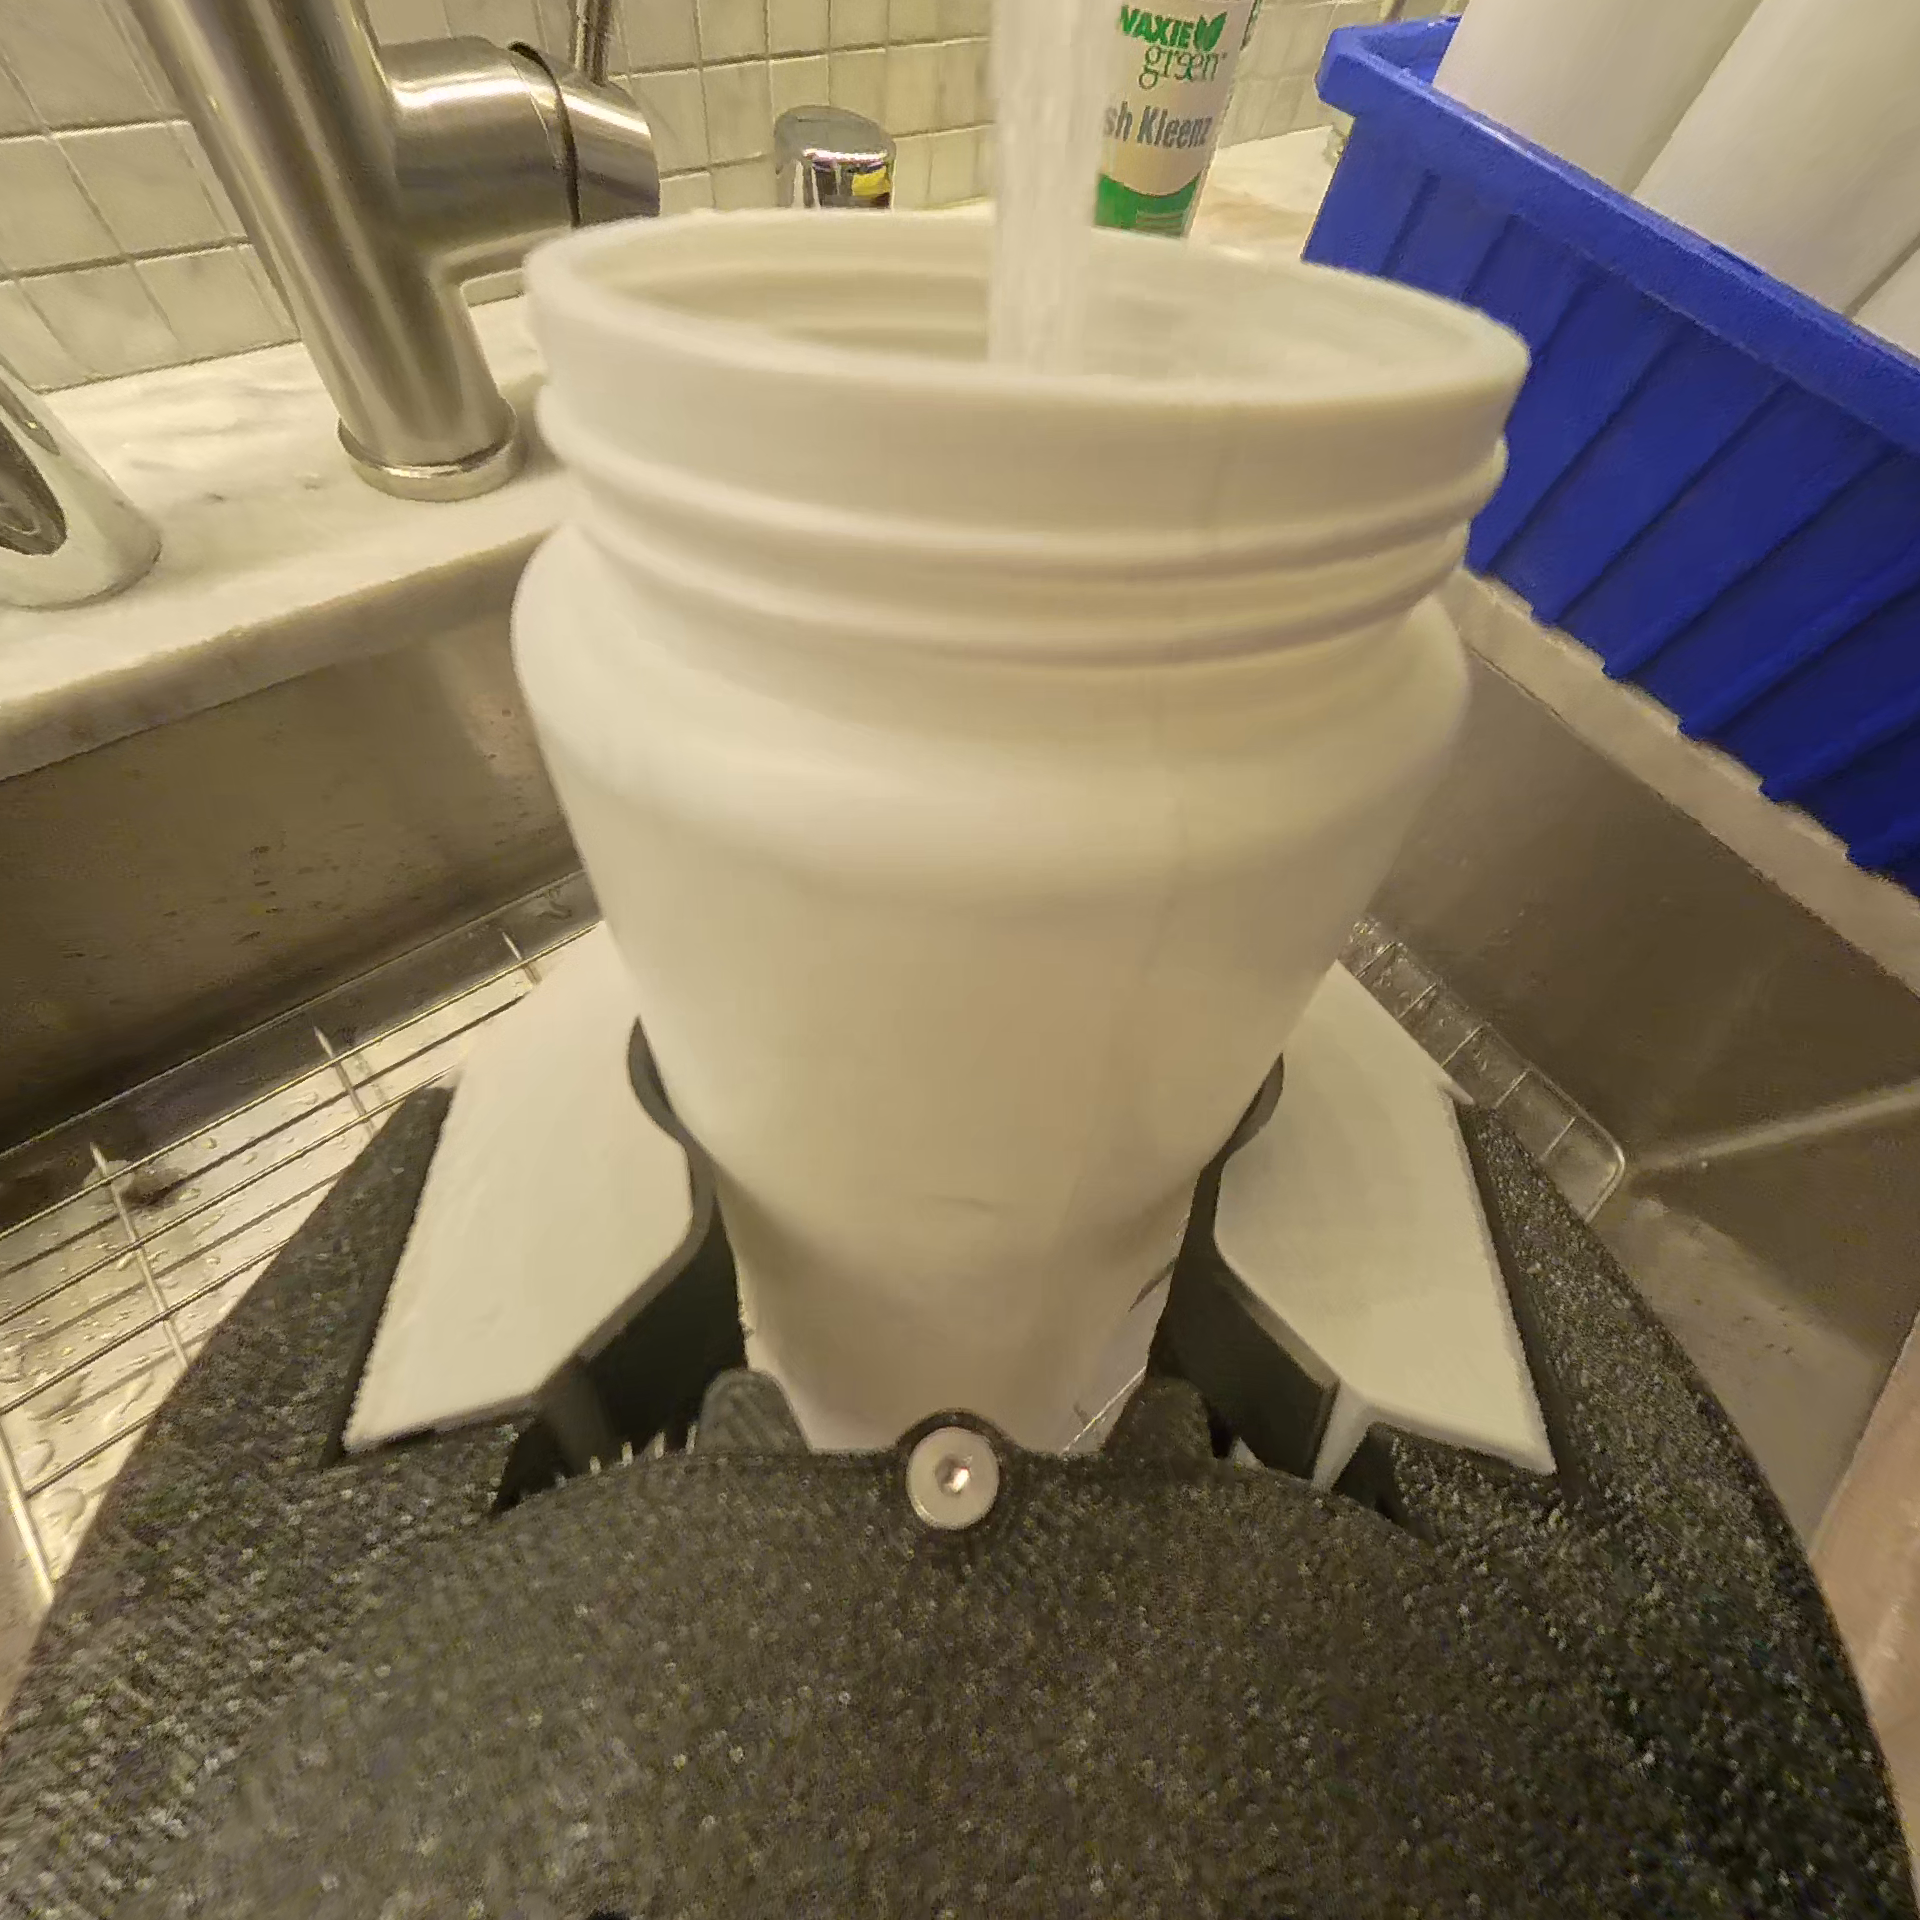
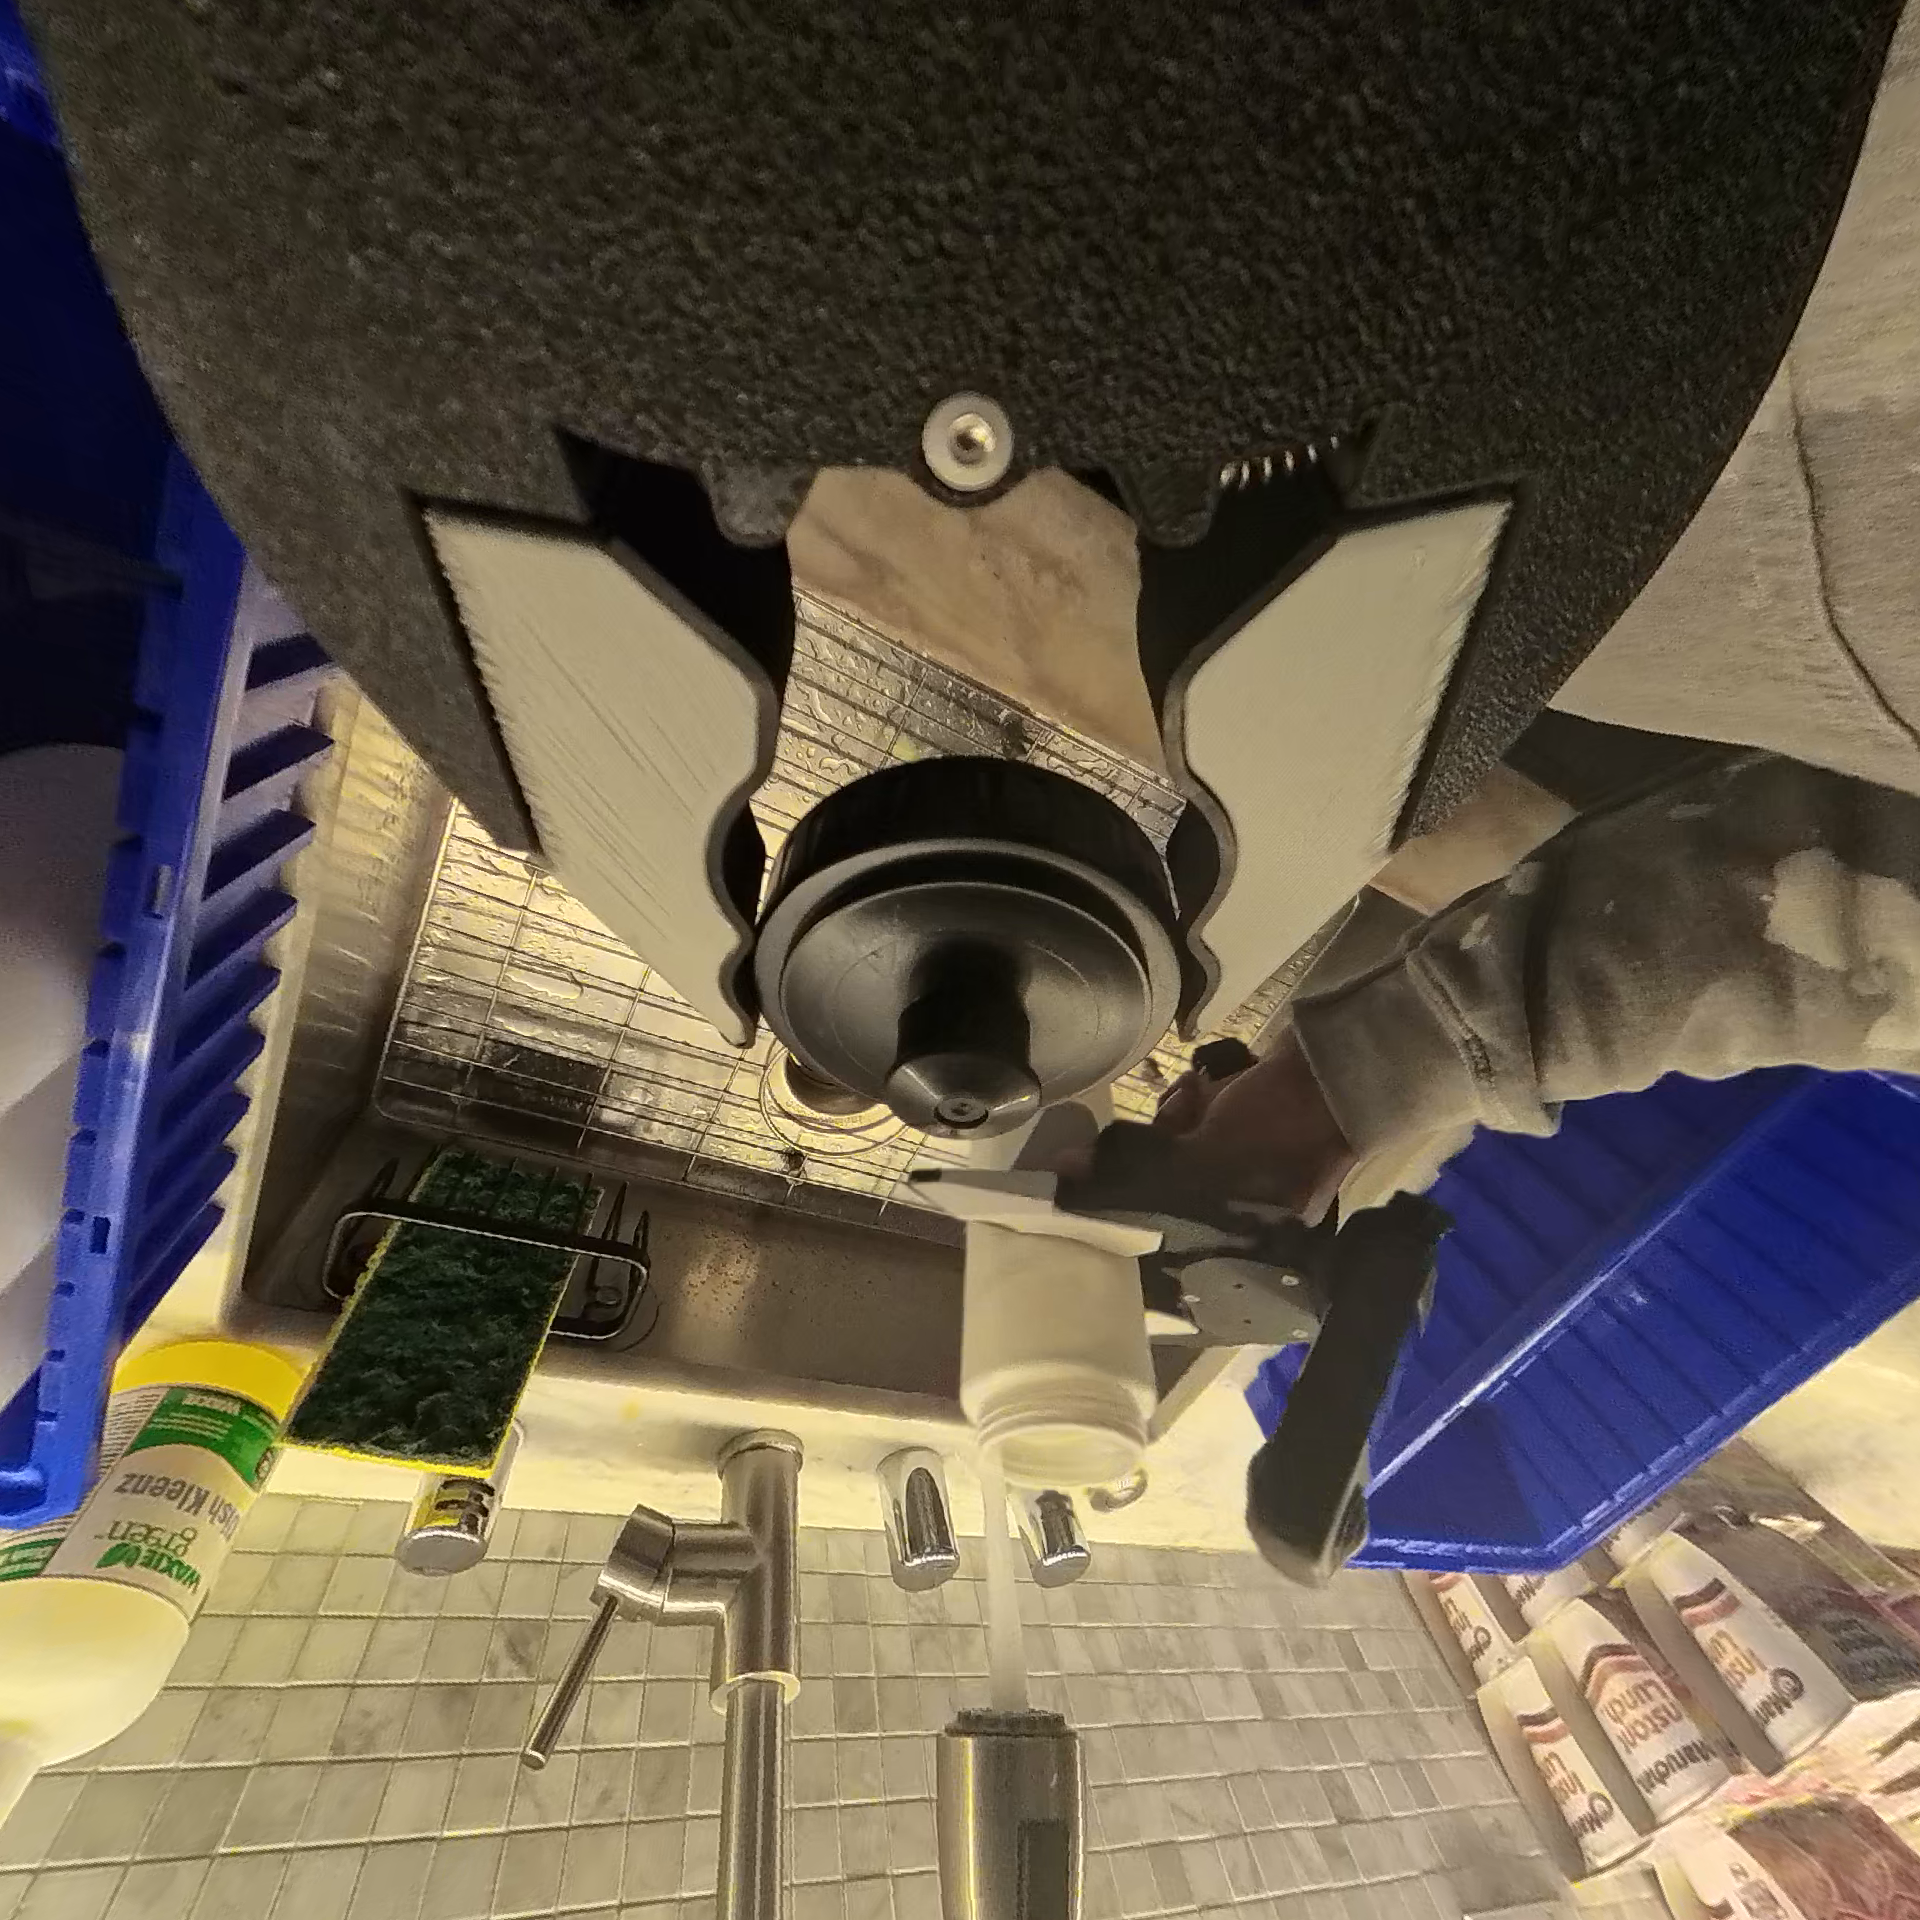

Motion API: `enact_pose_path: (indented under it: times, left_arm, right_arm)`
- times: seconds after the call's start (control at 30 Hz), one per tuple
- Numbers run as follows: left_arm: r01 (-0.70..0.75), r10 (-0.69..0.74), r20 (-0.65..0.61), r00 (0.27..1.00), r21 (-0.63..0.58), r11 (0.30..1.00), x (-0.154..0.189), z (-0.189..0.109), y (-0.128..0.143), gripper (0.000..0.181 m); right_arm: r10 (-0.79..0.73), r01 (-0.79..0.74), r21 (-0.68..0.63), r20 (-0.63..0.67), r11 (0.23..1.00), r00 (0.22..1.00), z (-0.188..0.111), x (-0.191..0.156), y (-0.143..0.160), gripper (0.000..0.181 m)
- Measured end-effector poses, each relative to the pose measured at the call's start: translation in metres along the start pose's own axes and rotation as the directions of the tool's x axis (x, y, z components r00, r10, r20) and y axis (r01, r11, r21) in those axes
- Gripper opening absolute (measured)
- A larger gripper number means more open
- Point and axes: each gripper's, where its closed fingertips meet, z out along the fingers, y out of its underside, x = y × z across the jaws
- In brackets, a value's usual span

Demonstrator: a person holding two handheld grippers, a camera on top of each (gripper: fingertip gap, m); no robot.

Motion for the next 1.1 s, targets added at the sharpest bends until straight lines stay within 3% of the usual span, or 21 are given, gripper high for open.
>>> enact_pose_path:
  times: [0.27, 0.4, 0.5, 0.63, 0.8, 0.97, 1.1]
  left_arm:
    - [-0.065, 0.064, 0.042, 0.997, 0.02, 0.998, -0.013, -0.049, 0.019, 0.104]
    - [-0.095, 0.093, 0.029, 0.995, 0.071, 0.993, -0.008, -0.083, 0.003, 0.104]
    - [-0.111, 0.12, -0.063, 0.991, 0.131, 0.985, 0.017, -0.112, -0.019, 0.103]
    - [-0.1, 0.138, -0.198, 0.971, 0.191, 0.976, 0.064, -0.148, -0.052, 0.103]
    - [-0.113, 0.18, -0.293, 0.939, 0.23, 0.967, 0.114, -0.179, -0.084, 0.103]
    - [-0.137, 0.217, -0.341, 0.915, 0.244, 0.96, 0.142, -0.2, -0.098, 0.103]
    - [-0.17, 0.251, -0.357, 0.9, 0.242, 0.955, 0.151, -0.214, -0.099, 0.103]
  right_arm:
    - [-0.018, 0.018, 0.0, 0.066, 1.0, 0.998, 0.009, -0.014, -0.002, 0.079]
    - [-0.073, 0.067, 0.046, 0.145, 0.997, 0.987, 0.015, -0.033, -0.019, 0.078]
    - [-0.143, 0.103, 0.156, 0.274, 0.982, 0.951, 0.013, -0.06, -0.058, 0.078]
    - [-0.305, 0.188, 0.268, 0.513, 0.945, 0.802, 0.006, -0.113, -0.113, 0.078]
    - [-0.443, 0.277, 0.346, 0.694, 0.897, 0.568, -0.004, -0.16, -0.158, 0.078]
    - [-0.457, 0.347, 0.334, 0.803, 0.876, 0.382, -0.011, -0.192, -0.16, 0.078]
    - [-0.438, 0.381, 0.313, 0.845, 0.87, 0.307, -0.012, -0.206, -0.146, 0.078]
